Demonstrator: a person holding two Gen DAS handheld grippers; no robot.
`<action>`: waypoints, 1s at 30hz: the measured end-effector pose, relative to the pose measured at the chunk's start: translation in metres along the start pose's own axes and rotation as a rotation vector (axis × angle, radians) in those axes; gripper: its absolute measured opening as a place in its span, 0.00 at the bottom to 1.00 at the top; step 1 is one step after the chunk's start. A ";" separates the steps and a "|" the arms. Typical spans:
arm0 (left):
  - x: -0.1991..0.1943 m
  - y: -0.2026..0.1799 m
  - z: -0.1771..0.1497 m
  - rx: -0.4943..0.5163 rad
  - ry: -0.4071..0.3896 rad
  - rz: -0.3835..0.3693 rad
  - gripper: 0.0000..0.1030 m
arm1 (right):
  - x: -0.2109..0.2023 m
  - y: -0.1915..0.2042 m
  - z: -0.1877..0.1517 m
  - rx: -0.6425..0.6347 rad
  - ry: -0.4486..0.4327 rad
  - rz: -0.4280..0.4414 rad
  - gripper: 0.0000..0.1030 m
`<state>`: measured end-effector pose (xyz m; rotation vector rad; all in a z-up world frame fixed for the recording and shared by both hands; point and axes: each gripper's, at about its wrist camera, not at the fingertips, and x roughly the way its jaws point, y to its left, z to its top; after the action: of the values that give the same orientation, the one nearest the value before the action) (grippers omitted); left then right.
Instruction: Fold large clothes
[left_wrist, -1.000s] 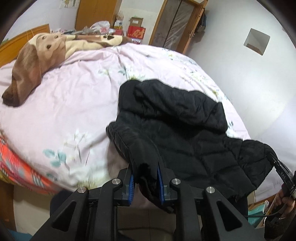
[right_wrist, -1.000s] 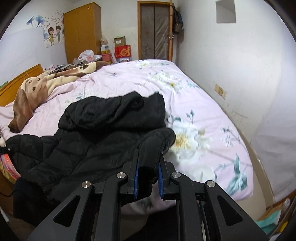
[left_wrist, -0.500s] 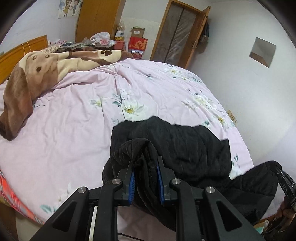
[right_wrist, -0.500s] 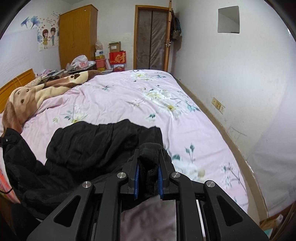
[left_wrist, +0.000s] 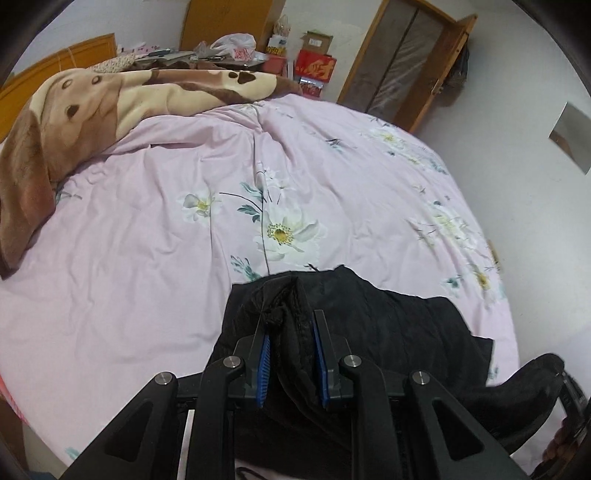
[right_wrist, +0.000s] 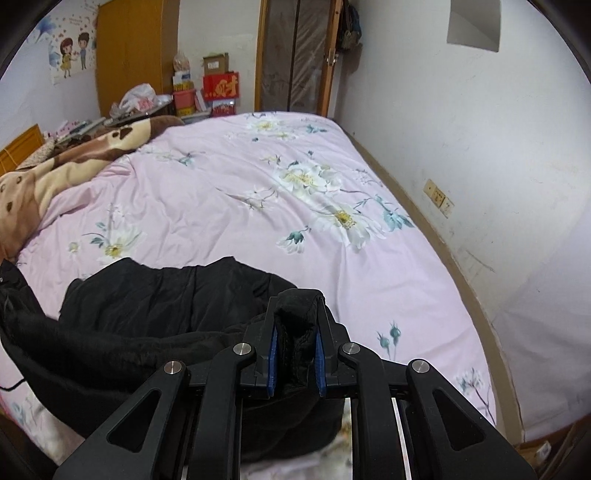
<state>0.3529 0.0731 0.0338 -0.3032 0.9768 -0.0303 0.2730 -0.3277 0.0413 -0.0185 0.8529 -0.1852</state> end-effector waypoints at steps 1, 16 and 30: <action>0.009 0.000 0.005 -0.006 0.012 0.003 0.20 | 0.010 0.001 0.005 0.002 0.018 -0.001 0.15; 0.075 0.007 0.055 -0.036 0.033 0.059 0.46 | 0.082 0.009 0.067 -0.020 0.127 -0.065 0.22; 0.085 0.042 0.013 0.091 0.089 -0.063 0.72 | 0.104 -0.043 0.006 -0.005 0.155 0.177 0.72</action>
<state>0.4065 0.1030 -0.0394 -0.2502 1.0506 -0.1467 0.3372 -0.3879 -0.0284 0.0672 1.0044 -0.0182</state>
